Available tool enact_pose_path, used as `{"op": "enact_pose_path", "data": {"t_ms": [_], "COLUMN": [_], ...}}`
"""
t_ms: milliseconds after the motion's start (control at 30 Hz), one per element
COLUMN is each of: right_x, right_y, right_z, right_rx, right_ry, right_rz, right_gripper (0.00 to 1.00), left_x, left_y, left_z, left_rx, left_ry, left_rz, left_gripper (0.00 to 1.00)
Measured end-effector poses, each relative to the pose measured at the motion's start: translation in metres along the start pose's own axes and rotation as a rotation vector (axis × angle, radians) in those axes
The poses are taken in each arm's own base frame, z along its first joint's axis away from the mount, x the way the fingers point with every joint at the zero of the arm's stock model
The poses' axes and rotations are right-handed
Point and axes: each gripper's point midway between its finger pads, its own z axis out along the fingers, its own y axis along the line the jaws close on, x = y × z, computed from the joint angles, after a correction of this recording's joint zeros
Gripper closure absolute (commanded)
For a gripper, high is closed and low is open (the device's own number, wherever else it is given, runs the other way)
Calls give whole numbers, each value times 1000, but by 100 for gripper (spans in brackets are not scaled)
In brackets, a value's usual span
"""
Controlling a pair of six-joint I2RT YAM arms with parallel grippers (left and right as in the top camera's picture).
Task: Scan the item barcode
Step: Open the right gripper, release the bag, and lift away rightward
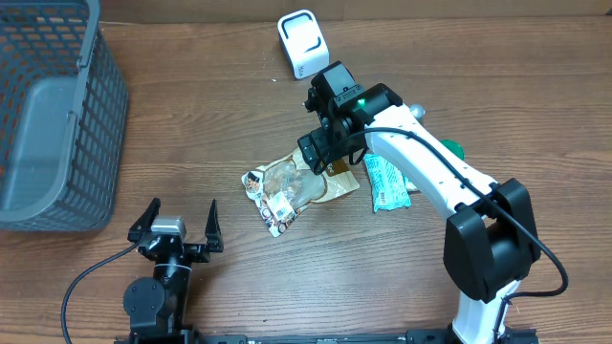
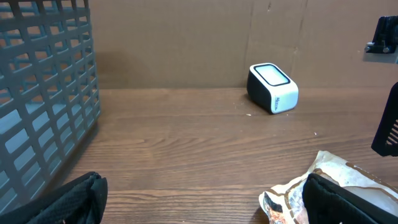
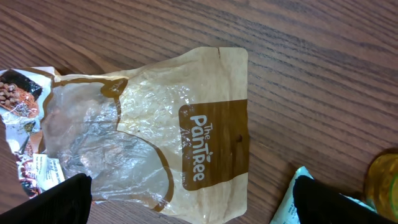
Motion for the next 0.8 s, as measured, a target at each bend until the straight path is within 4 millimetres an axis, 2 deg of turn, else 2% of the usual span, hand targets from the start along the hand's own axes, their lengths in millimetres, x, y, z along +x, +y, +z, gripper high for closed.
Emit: {"op": "enact_pose_path", "data": {"t_ms": [233, 333, 567, 800], "right_x": [-4, -11, -23, -26], "right_y": [-10, -20, -37, -36], "right_z": [-7, -26, -86, -127], "right_rx": [13, 14, 23, 22], "right_ry": [-24, -78, -222, -318], "right_rz": [18, 41, 79, 75], "right_gripper": [0, 0, 0, 0], "left_x": [0, 0, 0, 0], "left_y": [0, 0, 0, 0], "left_z": [0, 0, 0, 0], "left_rx": [0, 0, 0, 0], "left_ry": [0, 0, 0, 0], "left_rz": [0, 0, 0, 0], "left_gripper": [0, 1, 1, 1]}}
